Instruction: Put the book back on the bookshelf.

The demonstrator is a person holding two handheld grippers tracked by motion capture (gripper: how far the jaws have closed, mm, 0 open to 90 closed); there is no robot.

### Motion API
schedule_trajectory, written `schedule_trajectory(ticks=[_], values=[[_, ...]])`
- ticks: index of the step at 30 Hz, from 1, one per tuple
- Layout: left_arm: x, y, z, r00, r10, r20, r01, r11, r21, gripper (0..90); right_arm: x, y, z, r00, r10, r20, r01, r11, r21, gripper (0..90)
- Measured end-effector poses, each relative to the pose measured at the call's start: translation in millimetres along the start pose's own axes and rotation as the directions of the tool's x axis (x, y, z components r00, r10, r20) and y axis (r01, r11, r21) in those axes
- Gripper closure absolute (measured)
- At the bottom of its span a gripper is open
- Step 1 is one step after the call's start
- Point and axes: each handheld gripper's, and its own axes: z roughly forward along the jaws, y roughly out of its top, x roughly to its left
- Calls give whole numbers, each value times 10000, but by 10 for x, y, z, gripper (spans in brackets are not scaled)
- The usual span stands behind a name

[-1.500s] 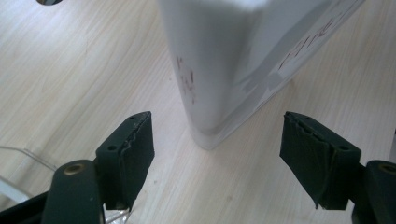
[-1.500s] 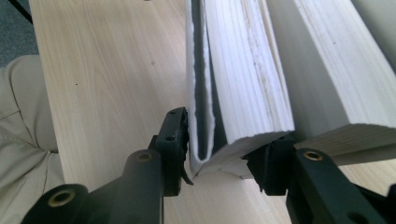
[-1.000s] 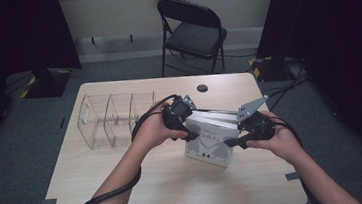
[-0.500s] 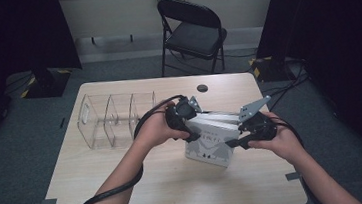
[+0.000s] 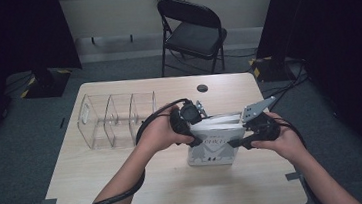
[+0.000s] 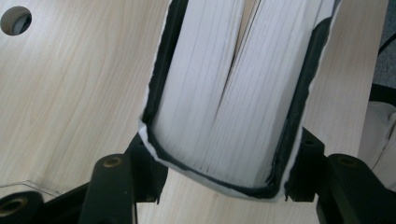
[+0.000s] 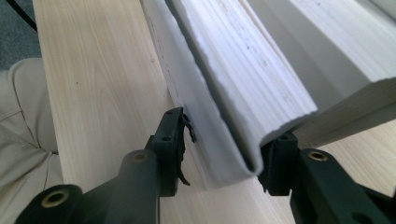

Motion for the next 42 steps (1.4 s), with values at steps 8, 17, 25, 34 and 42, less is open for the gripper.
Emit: schedule_trajectory(ticks=[8,17,25,34,42], values=[[15,12,4,9997,182,138,-182,9998,36,430,-21,-34,19,9999,-48,-130,48,10000,-44,564],[-78,59,-30,9989,471,38,-470,9988,-145,432,-37,-64,5,9996,-252,-139,252,9997,-17,545],[-100,241,12,9982,576,181,-576,9983,-6,410,-28,-78,6,9997,-196,-140,194,9998,-84,537],[-110,335,18,9975,148,687,-213,9953,943,489,-38,-97,18,9998,-54,-210,49,9997,-252,499],[-180,356,-7,9989,-135,442,72,9904,1383,504,7,-110,55,9995,-80,-310,63,9985,-546,409]])
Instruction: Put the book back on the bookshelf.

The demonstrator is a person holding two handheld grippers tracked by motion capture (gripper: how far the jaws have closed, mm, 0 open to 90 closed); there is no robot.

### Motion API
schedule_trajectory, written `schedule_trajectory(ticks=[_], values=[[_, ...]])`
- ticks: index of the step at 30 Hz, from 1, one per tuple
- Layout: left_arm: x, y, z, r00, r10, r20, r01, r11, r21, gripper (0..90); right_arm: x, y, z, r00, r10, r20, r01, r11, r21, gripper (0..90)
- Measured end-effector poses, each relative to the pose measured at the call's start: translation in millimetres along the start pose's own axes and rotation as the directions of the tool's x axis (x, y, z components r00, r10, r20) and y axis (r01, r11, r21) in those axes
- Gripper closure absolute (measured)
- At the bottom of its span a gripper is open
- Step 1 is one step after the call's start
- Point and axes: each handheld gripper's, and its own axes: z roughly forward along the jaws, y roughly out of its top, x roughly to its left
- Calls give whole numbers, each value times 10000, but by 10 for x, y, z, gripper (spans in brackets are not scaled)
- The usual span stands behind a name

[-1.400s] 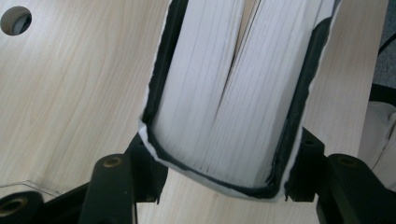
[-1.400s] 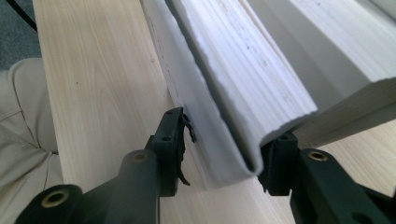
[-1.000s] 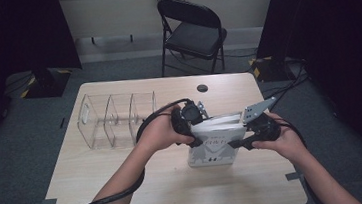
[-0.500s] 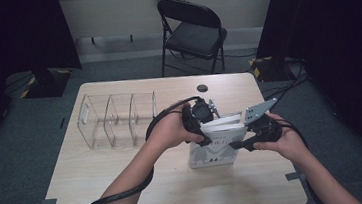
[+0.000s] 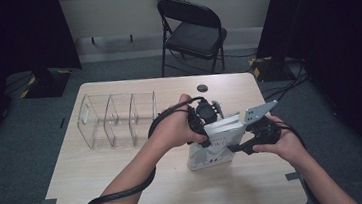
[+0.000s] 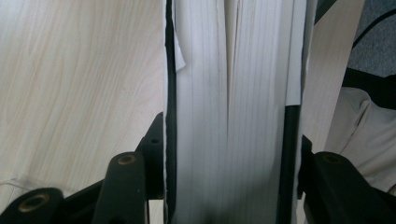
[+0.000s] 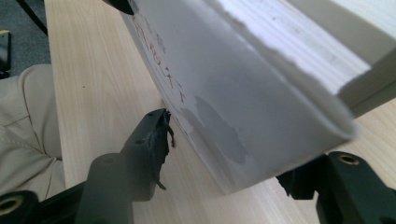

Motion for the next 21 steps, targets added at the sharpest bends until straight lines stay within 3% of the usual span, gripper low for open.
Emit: schedule_trajectory(ticks=[12,18,21], values=[[-4,-115,-61,9999,-56,84,53,9995,321,508,40,14,60,9984,-26,-563,5,9993,-363,408],[16,-179,-84,9999,-26,116,22,9995,309,511,60,41,87,9974,-335,-644,315,9990,-322,406],[39,-232,-107,9994,-354,-23,355,9986,395,523,48,28,98,9991,-333,-267,344,9986,399,332]])
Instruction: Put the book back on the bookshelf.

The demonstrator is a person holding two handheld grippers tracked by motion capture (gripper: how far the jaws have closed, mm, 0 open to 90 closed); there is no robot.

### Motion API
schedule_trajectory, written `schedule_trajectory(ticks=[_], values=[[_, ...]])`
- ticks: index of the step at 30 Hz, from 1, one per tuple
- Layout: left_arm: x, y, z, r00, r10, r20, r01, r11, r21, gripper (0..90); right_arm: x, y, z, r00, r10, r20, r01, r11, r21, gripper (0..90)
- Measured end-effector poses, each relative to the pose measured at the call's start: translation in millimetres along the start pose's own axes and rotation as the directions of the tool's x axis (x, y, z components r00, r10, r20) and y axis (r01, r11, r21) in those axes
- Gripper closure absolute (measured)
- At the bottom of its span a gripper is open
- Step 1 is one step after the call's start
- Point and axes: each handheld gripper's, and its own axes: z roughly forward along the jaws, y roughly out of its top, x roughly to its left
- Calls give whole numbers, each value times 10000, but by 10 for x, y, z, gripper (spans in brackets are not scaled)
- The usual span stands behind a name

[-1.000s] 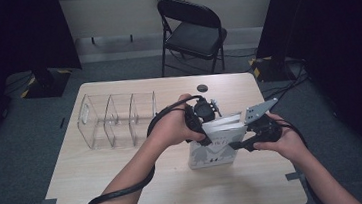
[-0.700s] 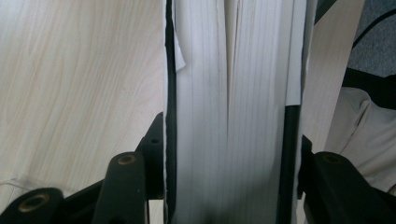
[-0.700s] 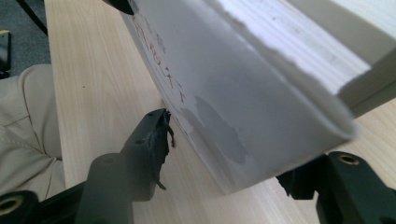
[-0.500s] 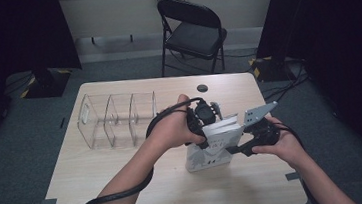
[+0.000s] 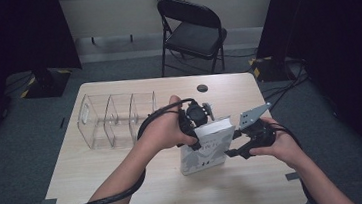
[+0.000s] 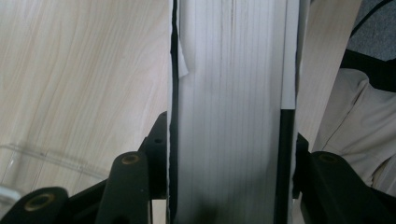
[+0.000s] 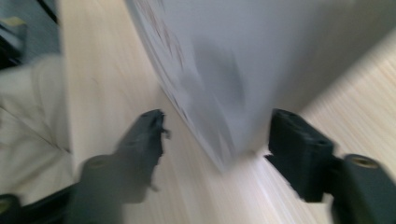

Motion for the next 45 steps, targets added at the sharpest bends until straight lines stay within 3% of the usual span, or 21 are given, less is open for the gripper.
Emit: schedule_trajectory(ticks=[3,5,11,15,22,27,32,38,42,45], values=[[29,-62,-27,10000,54,31,-54,9999,119,523,-45,-93,8,9991,375,210,-378,9992,140,303],[30,-88,-31,10000,-26,-21,26,9999,105,523,-58,-138,18,9979,416,501,-421,9991,95,272],[25,-126,-54,10000,13,-65,-12,9996,277,523,-75,-265,128,9947,692,759,-698,9975,53,227],[25,-130,-54,10000,14,-83,-12,9997,233,522,-87,-377,203,9872,970,1265,-967,9953,-88,204],[0,-145,-62,9995,-120,-306,131,9993,354,524,-114,-604,301,9766,1471,1569,-1464,9891,-161,170],[19,-175,-77,9997,-173,-180,182,9987,486,524,-121,-735,373,9702,1696,1728,-1678,9855,-253,155],[33,-179,-80,9997,-192,-139,199,9986,491,516,-116,-878,456,9601,1905,2046,-1894,9816,-249,150],[74,-156,-67,9989,-458,-117,464,9972,595,493,-90,-1014,563,9558,1803,2322,-1874,9822,88,150],[107,-134,-58,9994,-239,-259,254,9979,594,473,-77,-1082,590,9510,1908,2432,-1971,9804,16,150],[119,-117,17,9999,-108,85,103,9984,557,461,-72,-1125,604,9499,1952,2441,-2004,9797,-39,150]])
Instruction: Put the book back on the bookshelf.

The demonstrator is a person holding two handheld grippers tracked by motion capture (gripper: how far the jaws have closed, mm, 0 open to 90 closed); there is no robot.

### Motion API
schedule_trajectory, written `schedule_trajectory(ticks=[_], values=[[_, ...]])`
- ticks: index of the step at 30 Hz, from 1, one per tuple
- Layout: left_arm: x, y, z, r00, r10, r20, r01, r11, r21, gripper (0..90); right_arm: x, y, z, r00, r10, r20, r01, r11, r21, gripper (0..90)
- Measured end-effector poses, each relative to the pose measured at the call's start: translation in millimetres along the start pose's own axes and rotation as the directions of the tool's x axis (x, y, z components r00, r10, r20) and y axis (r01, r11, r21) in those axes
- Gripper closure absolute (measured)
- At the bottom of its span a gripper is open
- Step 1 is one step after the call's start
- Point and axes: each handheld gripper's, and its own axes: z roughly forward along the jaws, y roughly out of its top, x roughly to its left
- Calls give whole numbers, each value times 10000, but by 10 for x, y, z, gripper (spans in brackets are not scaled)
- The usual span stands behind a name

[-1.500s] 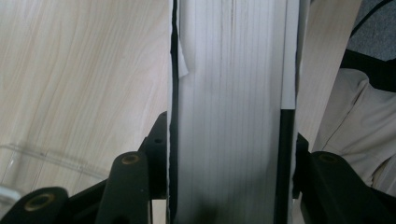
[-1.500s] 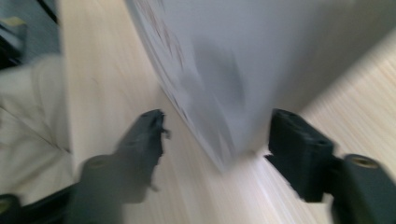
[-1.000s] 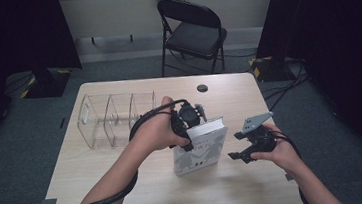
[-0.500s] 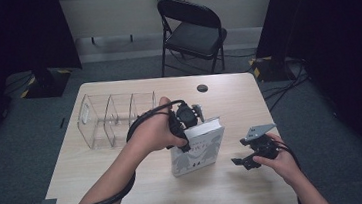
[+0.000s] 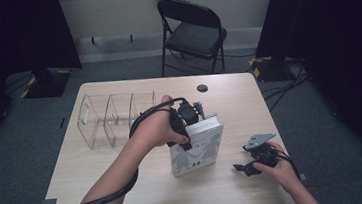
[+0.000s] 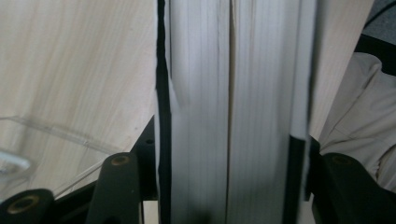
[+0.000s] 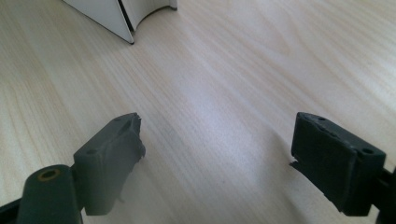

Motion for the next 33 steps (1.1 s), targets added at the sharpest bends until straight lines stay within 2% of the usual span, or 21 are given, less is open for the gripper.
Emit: schedule_trajectory(ticks=[3,6,7,9,13,14,15,17,21,23,24,27,29,33], values=[[25,26,92,10000,-38,64,37,10000,87,457,-2,-52,7,9999,49,120,-49,10000,14,149],[33,33,183,9998,-47,174,44,9999,161,454,-16,-101,2,9995,298,40,-297,9993,-234,147],[34,34,210,9998,63,163,-66,9997,224,430,-21,-114,0,9992,389,54,-387,9988,-292,146],[31,28,222,9997,29,262,-35,9998,193,409,-29,-138,0,9988,492,84,-488,9978,-447,145],[40,26,232,9992,-95,381,83,9995,316,421,-25,-153,1,9986,516,123,-508,9970,-578,142],[41,26,244,9995,-17,317,5,9992,401,408,-23,-157,2,9986,521,123,-513,9967,-623,142],[38,24,255,9996,-110,277,97,9989,458,385,-20,-162,4,9984,550,148,-539,9963,-669,141],[5,23,265,10000,-23,-36,25,9983,591,372,-15,-174,12,9982,572,184,-555,9951,-824,140],[3,2,261,9997,-184,-132,188,9995,269,362,-9,-183,10,9978,629,211,-608,9943,-881,139],[6,-19,265,9988,-494,8,494,9988,55,335,-8,-183,11,9977,640,218,-618,9941,-888,139],[7,-22,258,9994,-359,-19,359,9994,-15,332,-8,-181,14,9978,628,218,-606,9940,-908,139],[-5,-25,262,9996,-282,-55,281,9995,-117,320,-7,-180,21,9975,668,228,-643,9933,-956,138],[-15,-19,262,9995,-294,-119,294,9996,5,311,-5,-181,28,9973,690,247,-662,9926,-1021,137],[-17,-12,263,10000,-50,-76,51,9999,138,317,4,-191,35,9969,749,260,-714,9909,-1140,137]])
